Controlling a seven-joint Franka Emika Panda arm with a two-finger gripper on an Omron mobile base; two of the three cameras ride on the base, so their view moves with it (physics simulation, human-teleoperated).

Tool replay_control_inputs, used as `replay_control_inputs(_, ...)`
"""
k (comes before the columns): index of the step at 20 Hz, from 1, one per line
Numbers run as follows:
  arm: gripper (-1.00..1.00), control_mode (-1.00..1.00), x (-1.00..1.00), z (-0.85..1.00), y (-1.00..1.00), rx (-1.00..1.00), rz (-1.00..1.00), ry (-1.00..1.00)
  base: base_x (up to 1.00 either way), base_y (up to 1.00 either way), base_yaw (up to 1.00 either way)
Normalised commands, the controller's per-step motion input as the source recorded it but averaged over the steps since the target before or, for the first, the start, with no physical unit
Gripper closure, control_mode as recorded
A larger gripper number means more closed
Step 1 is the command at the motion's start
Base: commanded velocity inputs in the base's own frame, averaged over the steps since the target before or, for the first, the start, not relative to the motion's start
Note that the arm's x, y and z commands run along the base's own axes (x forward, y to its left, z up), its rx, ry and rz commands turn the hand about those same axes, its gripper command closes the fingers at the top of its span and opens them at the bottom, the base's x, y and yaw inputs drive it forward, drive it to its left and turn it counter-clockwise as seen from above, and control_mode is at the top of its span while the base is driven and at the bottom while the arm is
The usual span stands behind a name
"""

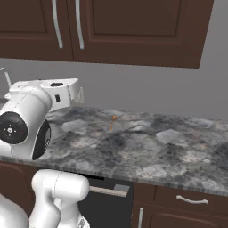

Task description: Pick the bar soap and soap dispenser from the cabinet and place them on the counter.

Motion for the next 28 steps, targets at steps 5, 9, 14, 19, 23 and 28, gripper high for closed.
replay_control_inputs(5, -1.00, -1.00, 0.01, 0.40, 0.00, 0.04, 0.02, -0.16, 0.00, 0.00, 0.00)
replay_control_inputs(9, -1.00, -1.00, 0.08, 0.35, 0.00, 0.04, 0.01, -0.06, 0.00, 0.00, 0.00)
replay_control_inputs(14, -1.00, -1.00, 0.15, 0.30, 0.00, 0.02, 0.00, -0.02, 0.00, 0.00, 0.00)
replay_control_inputs(19, -1.00, -1.00, 0.18, 0.11, 0.14, 0.00, 0.00, 0.00, 0.00, 0.00, 0.00)
replay_control_inputs(23, -1.00, -1.00, 0.12, 0.00, 0.18, 0.00, -0.01, -0.02, 0.00, 0.00, 0.00)
replay_control_inputs(28, -1.00, -1.00, 0.12, 0.00, 0.05, 0.00, -0.07, -0.05, 0.00, 0.00, 0.00)
